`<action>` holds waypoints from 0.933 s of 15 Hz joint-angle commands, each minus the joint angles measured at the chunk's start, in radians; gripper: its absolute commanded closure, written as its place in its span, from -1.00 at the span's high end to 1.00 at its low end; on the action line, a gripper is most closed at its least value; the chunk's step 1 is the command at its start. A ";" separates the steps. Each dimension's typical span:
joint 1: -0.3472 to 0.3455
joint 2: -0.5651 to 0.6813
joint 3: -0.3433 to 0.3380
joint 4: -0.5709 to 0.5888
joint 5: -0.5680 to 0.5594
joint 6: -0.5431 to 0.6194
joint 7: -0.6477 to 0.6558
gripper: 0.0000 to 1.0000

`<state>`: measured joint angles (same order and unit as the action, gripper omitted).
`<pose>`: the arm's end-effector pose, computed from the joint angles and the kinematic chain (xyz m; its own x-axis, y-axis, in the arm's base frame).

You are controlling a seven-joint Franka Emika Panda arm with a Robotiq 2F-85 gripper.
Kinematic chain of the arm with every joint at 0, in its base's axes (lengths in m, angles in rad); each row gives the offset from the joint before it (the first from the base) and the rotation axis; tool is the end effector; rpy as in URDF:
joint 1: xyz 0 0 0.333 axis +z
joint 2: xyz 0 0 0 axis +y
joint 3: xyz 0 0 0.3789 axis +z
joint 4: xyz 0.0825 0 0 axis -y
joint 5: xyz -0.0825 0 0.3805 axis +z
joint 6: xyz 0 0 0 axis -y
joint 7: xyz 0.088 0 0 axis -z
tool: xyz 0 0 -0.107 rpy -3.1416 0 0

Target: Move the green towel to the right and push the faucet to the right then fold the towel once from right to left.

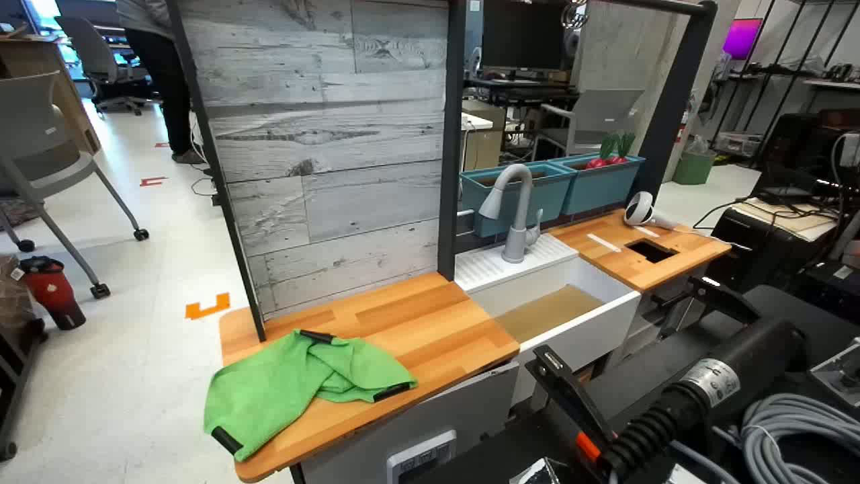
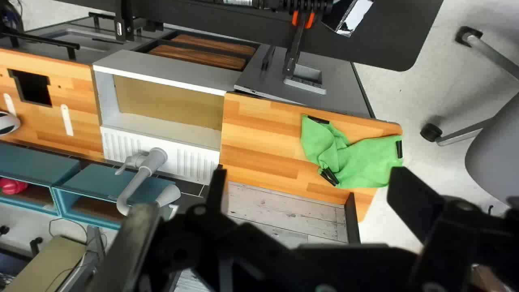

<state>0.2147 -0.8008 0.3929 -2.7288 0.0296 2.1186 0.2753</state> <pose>0.2275 0.1769 0.4939 0.9472 0.2417 0.2106 0.2006 -0.9593 0.1987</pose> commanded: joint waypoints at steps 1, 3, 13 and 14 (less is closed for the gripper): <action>0.013 0.004 -0.012 0.002 -0.011 -0.002 0.009 1.00; 0.013 0.004 -0.012 0.002 -0.011 -0.002 0.009 1.00; -0.085 0.388 0.093 0.016 -0.076 0.547 0.114 1.00; -0.134 0.447 0.116 0.034 -0.072 0.598 0.103 1.00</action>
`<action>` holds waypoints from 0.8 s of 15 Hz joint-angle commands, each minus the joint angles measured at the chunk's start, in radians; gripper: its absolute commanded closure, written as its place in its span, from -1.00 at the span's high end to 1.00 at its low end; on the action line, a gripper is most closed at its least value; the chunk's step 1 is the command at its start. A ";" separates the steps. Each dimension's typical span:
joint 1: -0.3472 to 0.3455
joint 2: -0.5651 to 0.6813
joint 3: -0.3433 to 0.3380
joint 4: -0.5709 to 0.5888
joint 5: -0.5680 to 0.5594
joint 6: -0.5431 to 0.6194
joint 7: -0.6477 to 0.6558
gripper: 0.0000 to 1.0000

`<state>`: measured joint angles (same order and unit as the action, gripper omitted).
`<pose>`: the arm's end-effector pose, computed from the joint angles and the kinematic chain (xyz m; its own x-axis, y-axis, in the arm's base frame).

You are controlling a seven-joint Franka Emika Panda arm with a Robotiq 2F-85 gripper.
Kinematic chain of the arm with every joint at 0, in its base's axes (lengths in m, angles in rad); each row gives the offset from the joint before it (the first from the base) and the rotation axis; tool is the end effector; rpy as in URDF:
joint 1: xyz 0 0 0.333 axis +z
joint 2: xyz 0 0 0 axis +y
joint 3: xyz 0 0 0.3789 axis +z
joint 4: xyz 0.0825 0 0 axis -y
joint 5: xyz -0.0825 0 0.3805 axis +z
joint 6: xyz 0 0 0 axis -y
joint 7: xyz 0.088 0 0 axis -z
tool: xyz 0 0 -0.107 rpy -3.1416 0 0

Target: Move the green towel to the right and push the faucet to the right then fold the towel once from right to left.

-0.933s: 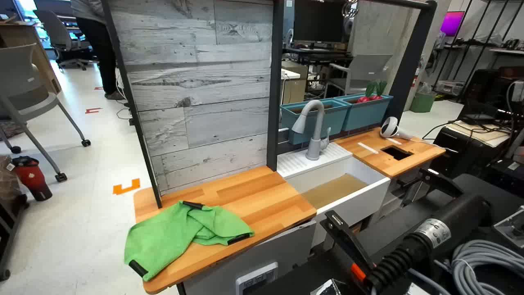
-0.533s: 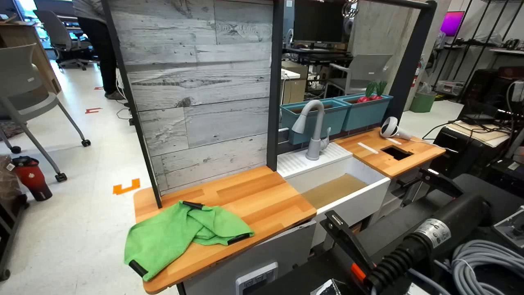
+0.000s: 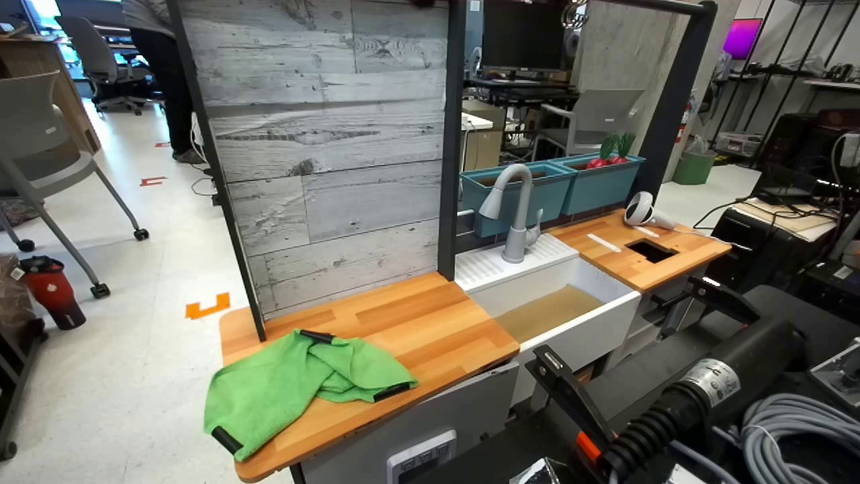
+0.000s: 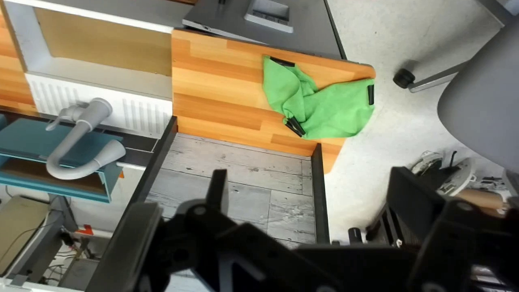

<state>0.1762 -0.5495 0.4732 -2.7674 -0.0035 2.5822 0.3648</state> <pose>0.2779 0.2186 0.4460 0.8925 0.2644 0.3653 0.2374 -0.9642 0.1181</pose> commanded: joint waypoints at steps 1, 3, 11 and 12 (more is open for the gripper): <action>-0.125 0.254 0.043 0.095 -0.047 0.164 0.012 1.00; -0.179 0.375 0.052 0.149 -0.045 0.193 0.008 1.00; -0.198 0.873 -0.021 0.419 -0.210 0.192 0.117 1.00; -0.173 0.939 -0.054 0.462 -0.258 0.195 0.152 1.00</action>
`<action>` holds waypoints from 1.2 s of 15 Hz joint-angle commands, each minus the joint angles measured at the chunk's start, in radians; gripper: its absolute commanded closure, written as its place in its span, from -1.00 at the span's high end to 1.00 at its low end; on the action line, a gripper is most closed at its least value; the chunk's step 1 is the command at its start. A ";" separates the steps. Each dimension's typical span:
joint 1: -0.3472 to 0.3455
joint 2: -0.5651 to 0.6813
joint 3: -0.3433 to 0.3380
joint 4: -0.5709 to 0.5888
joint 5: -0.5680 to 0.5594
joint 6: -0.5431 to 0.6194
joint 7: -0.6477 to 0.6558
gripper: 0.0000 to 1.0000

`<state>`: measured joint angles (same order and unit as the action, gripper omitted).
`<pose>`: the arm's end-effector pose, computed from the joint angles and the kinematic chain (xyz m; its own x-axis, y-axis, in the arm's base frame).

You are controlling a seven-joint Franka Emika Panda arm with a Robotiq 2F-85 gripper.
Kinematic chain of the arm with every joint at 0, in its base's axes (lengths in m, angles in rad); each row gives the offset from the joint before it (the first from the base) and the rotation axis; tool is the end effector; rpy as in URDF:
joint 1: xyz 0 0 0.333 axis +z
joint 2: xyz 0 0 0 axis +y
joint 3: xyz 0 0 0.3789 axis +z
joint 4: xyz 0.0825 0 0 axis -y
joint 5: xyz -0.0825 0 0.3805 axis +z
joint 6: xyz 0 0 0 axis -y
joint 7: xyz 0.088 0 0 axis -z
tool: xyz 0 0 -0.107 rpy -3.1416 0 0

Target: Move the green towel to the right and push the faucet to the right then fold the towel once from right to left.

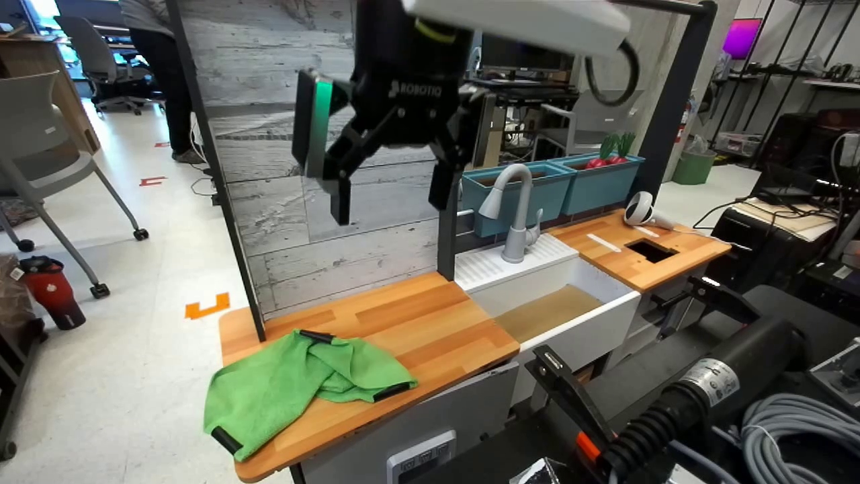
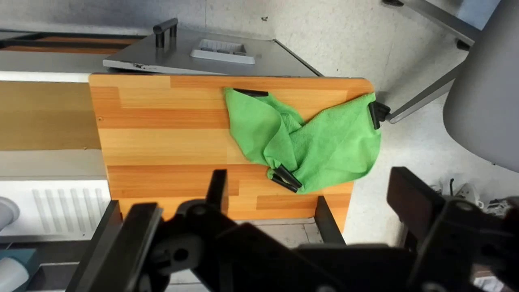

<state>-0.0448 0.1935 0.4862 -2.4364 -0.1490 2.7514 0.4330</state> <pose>0.4618 0.2225 0.3137 0.9840 0.1215 0.1300 0.1320 -0.9884 -0.0751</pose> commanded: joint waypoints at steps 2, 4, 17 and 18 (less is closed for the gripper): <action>0.209 0.299 -0.228 0.226 -0.072 0.025 0.060 1.00; 0.216 0.227 -0.239 0.160 0.008 0.008 -0.001 1.00; 0.409 0.349 -0.382 0.269 0.017 -0.049 -0.011 1.00; 0.429 0.371 -0.392 0.289 0.012 -0.053 -0.008 1.00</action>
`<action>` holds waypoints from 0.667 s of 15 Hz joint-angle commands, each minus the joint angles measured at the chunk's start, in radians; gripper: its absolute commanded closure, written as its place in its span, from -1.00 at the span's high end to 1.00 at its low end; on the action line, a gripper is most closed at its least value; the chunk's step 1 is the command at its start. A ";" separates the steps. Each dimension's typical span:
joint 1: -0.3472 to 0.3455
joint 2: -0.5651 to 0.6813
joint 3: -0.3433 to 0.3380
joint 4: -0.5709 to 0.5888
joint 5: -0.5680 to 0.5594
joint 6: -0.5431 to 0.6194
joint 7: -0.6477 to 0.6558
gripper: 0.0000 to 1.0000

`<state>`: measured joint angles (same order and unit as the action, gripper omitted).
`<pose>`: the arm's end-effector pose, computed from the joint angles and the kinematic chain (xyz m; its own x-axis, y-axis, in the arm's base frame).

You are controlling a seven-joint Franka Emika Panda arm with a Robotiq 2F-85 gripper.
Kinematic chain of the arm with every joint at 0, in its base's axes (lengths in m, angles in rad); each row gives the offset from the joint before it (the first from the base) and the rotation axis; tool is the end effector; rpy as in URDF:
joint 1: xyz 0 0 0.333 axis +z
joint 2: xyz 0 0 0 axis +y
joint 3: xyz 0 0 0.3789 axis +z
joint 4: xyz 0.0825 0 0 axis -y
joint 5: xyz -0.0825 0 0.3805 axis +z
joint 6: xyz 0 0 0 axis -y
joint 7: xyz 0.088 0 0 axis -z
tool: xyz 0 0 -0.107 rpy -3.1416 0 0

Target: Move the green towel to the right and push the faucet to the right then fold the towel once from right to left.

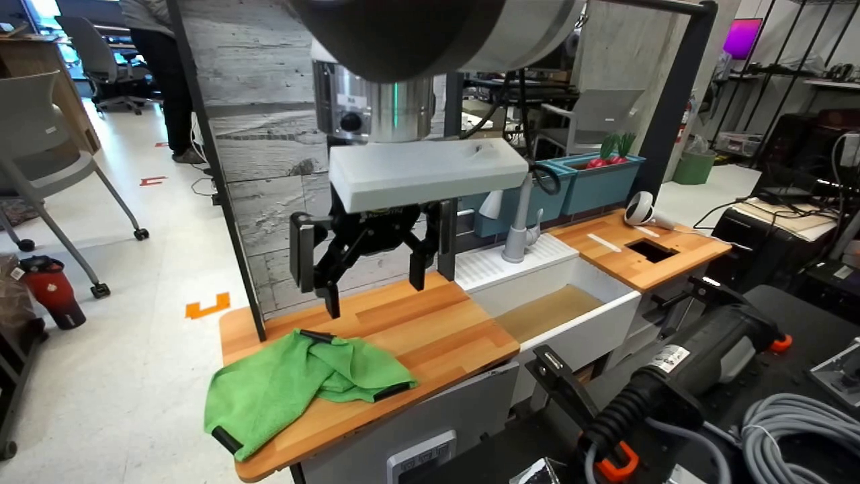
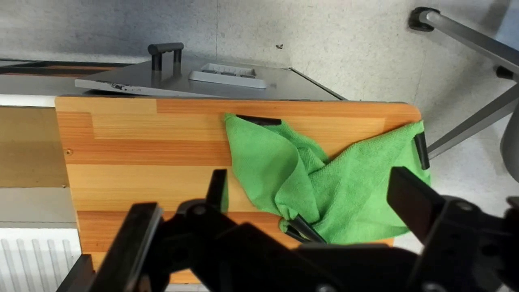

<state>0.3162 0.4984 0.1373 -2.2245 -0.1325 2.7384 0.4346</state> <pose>0.5140 0.2547 0.2094 0.9923 0.1225 0.0173 0.1229 -0.9922 -0.0199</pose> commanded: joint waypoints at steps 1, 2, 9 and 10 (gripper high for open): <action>0.084 0.098 -0.050 0.109 -0.005 -0.043 -0.011 1.00; 0.092 0.128 -0.050 0.141 0.002 -0.047 -0.020 1.00; 0.099 0.359 -0.038 0.412 0.032 -0.024 -0.095 1.00; 0.097 0.394 -0.031 0.450 0.038 -0.016 -0.109 1.00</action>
<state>0.4042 0.7841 0.1049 -1.9116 -0.1269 2.7285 0.3807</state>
